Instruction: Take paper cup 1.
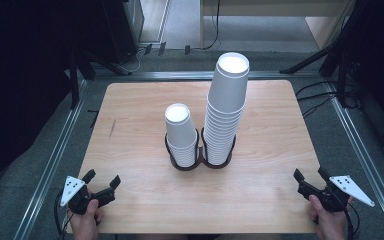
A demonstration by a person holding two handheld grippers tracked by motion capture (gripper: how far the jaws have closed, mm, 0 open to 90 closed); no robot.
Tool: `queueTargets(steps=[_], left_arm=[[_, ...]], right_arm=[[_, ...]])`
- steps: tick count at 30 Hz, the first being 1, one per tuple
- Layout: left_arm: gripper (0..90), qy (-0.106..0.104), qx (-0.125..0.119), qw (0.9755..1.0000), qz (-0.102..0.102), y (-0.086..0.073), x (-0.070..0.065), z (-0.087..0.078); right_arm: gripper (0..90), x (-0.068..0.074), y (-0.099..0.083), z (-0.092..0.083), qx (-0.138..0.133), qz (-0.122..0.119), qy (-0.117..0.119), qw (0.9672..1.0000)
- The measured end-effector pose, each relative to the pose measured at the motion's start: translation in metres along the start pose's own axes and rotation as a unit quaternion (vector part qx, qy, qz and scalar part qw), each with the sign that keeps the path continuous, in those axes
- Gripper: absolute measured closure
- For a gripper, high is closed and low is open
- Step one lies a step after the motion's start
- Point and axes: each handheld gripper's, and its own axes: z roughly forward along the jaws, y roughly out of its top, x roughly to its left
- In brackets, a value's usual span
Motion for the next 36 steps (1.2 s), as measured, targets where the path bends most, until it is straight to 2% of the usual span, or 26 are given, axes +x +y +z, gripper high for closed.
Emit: queueTargets(steps=[1,3,5,6,7,8,9,11,13,14,15,16,18,20,22,24,25,26,27,29,30,31,32,33,36], left_arm=[[0.9,0.000,0.000,1.0000,0.000,0.000,0.000,0.000],[0.9,-0.012,-0.002,0.9999,0.002,0.003,-0.011,0.003],[0.9,-0.017,-0.004,0.9998,0.004,0.005,-0.014,0.003],[0.9,-0.018,-0.008,0.9998,0.010,0.009,-0.019,0.003],[0.9,-0.023,-0.011,0.9997,0.005,0.011,-0.021,0.002],[0.9,-0.023,-0.011,0.9997,0.005,0.011,-0.021,0.002],[0.9,-0.030,-0.012,0.9995,0.003,0.012,-0.022,0.002],[0.9,-0.033,-0.012,0.9994,0.007,0.014,-0.026,0.003],[0.9,-0.043,-0.015,0.9989,0.005,0.018,-0.031,0.003],[0.9,-0.065,-0.022,0.9976,0.001,0.022,-0.036,0.004],[1.1,-0.065,-0.022,0.9976,0.001,0.022,-0.036,0.004],[1.1,-0.079,-0.022,0.9966,0.003,0.024,-0.039,0.005],[1.1,-0.093,-0.022,0.9953,0.015,0.027,-0.047,0.008],[7.7,-0.093,-0.027,0.9951,0.021,0.029,-0.056,0.010],[13.0,-0.094,-0.026,0.9946,0.037,0.031,-0.067,0.011],[12.5,-0.104,-0.018,0.9932,0.049,0.036,-0.078,0.011],[12.2,-0.104,-0.018,0.9932,0.049,0.036,-0.078,0.011],[10.5,-0.123,-0.012,0.9911,0.050,0.040,-0.086,0.012],[8.2,-0.123,-0.012,0.9911,0.050,0.040,-0.086,0.012],[8.0,-0.138,-0.010,0.9887,0.057,0.044,-0.095,0.014],[7.9,-0.142,-0.011,0.9882,0.057,0.045,-0.100,0.015],[7.9,-0.148,-0.012,0.9872,0.058,0.047,-0.104,0.017],[7.9,-0.154,-0.013,0.9861,0.061,0.049,-0.109,0.018],[7.4,-0.157,-0.013,0.9853,0.064,0.051,-0.114,0.020],[3.8,-0.167,-0.014,0.9832,0.073,0.056,-0.130,0.026]], right_arm=[[13.9,0.000,0.000,0.000,0.000,0.000,0.000,1.0000],[13.3,0.004,0.003,0.000,0.000,0.001,0.012,0.9999],[13.6,0.006,0.006,0.000,0.001,0.004,0.014,0.9999],[14.3,0.012,0.013,0.000,0.007,0.024,0.015,0.9996],[14.5,0.015,0.017,-0.001,0.009,0.034,0.020,0.9992],[14.5,0.015,0.017,-0.001,0.009,0.034,0.020,0.9992],[14.3,0.023,0.025,-0.004,0.003,0.030,0.023,0.9993],[14.1,0.030,0.033,-0.008,-0.004,0.027,0.028,0.9992],[14.1,0.033,0.037,-0.010,-0.008,0.026,0.028,0.9992],[14.1,0.039,0.044,-0.013,-0.014,0.023,0.023,0.9994],[14.1,0.041,0.047,-0.015,-0.016,0.022,0.023,0.9994],[14.1,0.041,0.047,-0.015,-0.016,0.022,0.023,0.9994],[14.1,0.046,0.054,-0.018,-0.021,0.013,0.023,0.9994],[14.2,0.051,0.060,-0.021,-0.023,0.009,0.033,0.9992],[14.2,0.055,0.065,-0.023,-0.030,0.006,0.045,0.9985],[14.2,0.063,0.072,-0.025,-0.039,0.000,0.053,0.9978],[14.2,0.063,0.072,-0.025,-0.039,0.000,0.053,0.9978],[14.2,0.069,0.078,-0.025,-0.040,0.002,0.058,0.9975],[14.2,0.072,0.081,-0.026,-0.042,0.004,0.053,0.9977],[14.3,0.075,0.085,-0.026,-0.042,0.008,0.048,0.9979],[14.7,0.080,0.092,-0.027,-0.046,0.011,0.058,0.9971],[14.7,0.080,0.092,-0.027,-0.046,0.011,0.058,0.9971],[14.7,0.084,0.096,-0.027,-0.049,0.007,0.063,0.9968],[14.7,0.091,0.102,-0.027,-0.058,-0.008,0.070,0.9959],[14.7,0.098,0.108,-0.027,-0.066,-0.019,0.076,0.9947]])
